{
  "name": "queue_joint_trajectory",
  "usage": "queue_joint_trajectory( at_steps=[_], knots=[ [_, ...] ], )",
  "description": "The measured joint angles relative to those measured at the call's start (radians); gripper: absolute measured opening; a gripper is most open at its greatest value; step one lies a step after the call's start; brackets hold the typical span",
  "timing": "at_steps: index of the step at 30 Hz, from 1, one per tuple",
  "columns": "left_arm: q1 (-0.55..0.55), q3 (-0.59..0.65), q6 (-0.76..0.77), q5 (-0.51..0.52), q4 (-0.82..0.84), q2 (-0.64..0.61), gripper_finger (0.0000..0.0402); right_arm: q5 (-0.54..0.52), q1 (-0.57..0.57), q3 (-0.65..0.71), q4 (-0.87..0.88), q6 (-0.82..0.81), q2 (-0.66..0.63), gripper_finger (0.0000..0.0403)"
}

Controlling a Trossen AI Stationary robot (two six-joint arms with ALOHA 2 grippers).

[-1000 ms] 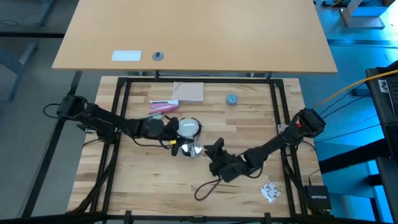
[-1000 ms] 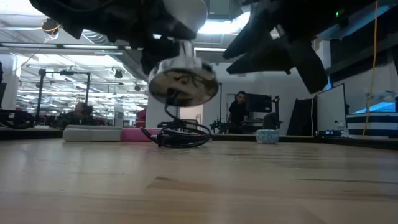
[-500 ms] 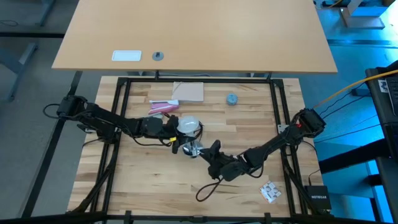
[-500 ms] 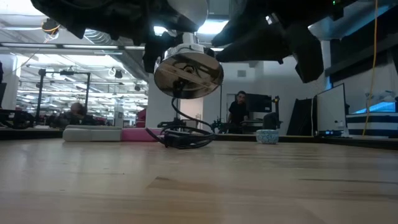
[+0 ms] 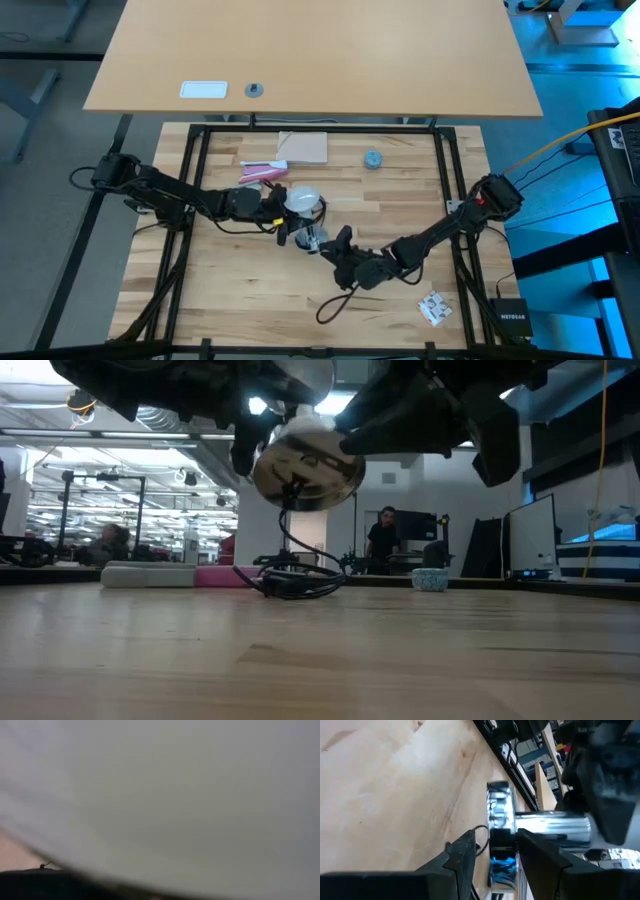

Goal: Screw lightbulb
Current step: Insert the white lightbulb into the desk lamp

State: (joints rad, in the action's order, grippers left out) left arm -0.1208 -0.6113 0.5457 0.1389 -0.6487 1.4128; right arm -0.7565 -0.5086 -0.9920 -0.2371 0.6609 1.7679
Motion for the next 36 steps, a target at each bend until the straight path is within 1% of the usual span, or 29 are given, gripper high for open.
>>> queue_joint_trajectory(
  at_steps=[6, 11, 14, 18, 21, 25, 28, 31, 36],
  knots=[
    [-0.016, 0.0, 0.018, 0.001, -0.002, 0.0, 0.0153, -0.069, 0.001, 0.0, 0.0, 0.0, 0.0, 0.015],
    [-0.029, 0.0, 0.013, 0.0, -0.002, 0.0, 0.0153, -0.07, 0.0, 0.0, -0.005, 0.0, 0.0, 0.0145],
    [-0.037, 0.0, -0.014, 0.002, -0.004, 0.0, 0.0153, -0.065, 0.0, 0.0, -0.005, 0.0, 0.0, 0.0122],
    [-0.05, 0.0, -0.068, 0.002, -0.034, 0.0, 0.0153, -0.059, -0.001, 0.0, -0.007, 0.002, 0.0, 0.0078],
    [-0.055, 0.0, -0.115, -0.013, -0.058, 0.0, 0.0153, -0.062, -0.003, 0.0, -0.01, 0.005, 0.0, 0.0073],
    [-0.056, 0.001, -0.145, -0.044, -0.07, 0.0, 0.0153, -0.073, -0.003, 0.0, -0.013, 0.0, 0.0, 0.0073],
    [-0.055, 0.001, -0.177, -0.083, -0.077, 0.0, 0.0153, -0.082, -0.003, 0.0, -0.017, -0.017, 0.0, 0.0086],
    [-0.055, 0.0, -0.223, -0.146, -0.086, -0.002, 0.0153, -0.07, -0.003, 0.0, -0.039, -0.024, 0.0, 0.0096],
    [-0.053, 0.0, -0.294, -0.265, -0.104, -0.002, 0.0153, -0.037, -0.005, 0.0, -0.051, -0.006, 0.0, 0.0085]
  ],
)
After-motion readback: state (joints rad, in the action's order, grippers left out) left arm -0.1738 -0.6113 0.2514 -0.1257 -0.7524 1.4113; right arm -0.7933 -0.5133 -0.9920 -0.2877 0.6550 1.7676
